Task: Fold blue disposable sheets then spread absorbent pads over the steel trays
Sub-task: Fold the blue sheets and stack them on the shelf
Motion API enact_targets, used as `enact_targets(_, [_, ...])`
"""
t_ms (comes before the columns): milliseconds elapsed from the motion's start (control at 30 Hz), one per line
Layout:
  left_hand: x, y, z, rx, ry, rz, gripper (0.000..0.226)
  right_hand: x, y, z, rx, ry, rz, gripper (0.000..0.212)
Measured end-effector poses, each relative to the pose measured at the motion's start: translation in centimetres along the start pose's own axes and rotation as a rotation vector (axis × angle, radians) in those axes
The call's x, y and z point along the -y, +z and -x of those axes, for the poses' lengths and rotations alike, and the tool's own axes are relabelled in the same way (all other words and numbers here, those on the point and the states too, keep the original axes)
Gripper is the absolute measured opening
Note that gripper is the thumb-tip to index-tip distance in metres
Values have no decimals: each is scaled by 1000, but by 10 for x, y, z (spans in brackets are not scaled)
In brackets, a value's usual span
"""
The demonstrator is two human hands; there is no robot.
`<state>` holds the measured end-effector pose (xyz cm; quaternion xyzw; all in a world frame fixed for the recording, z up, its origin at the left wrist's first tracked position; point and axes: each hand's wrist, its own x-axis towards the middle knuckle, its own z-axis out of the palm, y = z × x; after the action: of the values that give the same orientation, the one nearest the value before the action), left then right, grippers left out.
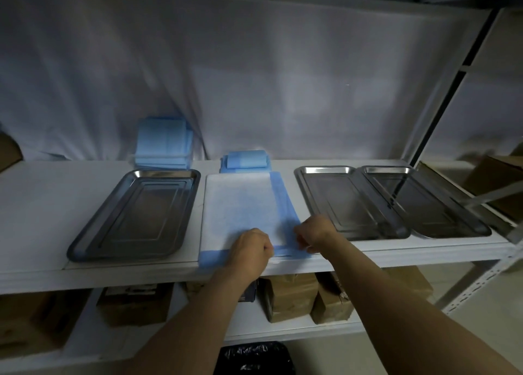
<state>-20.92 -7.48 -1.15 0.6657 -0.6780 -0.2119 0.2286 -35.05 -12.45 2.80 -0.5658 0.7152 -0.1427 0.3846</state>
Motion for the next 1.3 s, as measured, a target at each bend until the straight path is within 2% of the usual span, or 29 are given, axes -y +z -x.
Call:
enact_targets(100, [-1, -3, -1, -14, -65, 55, 23, -2, 0, 6, 42, -10, -194, 28])
enact_targets(200, [1, -4, -3, -46, -114, 140, 25, -7, -2, 9, 8, -100, -215, 23])
enact_targets(300, [2, -7, -6, -87, -151, 209, 16, -10, -2, 14, 109, -231, -77, 19])
enact_targets(333, [1, -9, -6, -93, -162, 235, 14, -11, -1, 15, 113, -273, 54, 28])
enact_targets(400, [-1, -13, -6, -107, -167, 276, 15, -12, 4, 13, -5, -336, 319, 43])
enact_targets(500, [-3, -20, -6, -164, -144, 297, 31, -5, 7, 16, -276, -417, 444, 28])
enact_targets(567, [-5, -26, -5, -233, -137, 307, 28, 3, 5, 16, -360, -482, 373, 24])
enact_targets(700, [-10, -38, -3, -354, -75, 348, 13, 35, -2, 23, -346, -607, 225, 15])
enact_targets(800, [-21, -49, -1, -336, -32, 390, 27, 59, -6, 35, -276, -660, 39, 13])
enact_targets(833, [-22, -53, 0, -340, -33, 305, 31, 65, -7, 39, -263, -673, 15, 13])
enact_targets(900, [-15, -61, 3, -378, -62, 37, 25, 75, -10, 46, -277, -695, -58, 13])
enact_targets(967, [-2, -71, 7, -433, -115, -84, 17, 83, -16, 50, -353, -687, -183, 13])
enact_targets(1067, [14, -86, 16, -428, -202, -91, 16, 90, -28, 55, -405, -653, -328, 11])
enact_targets(1300, [24, -123, 32, -342, -258, -32, 12, 89, -43, 57, -466, -586, -373, 23])
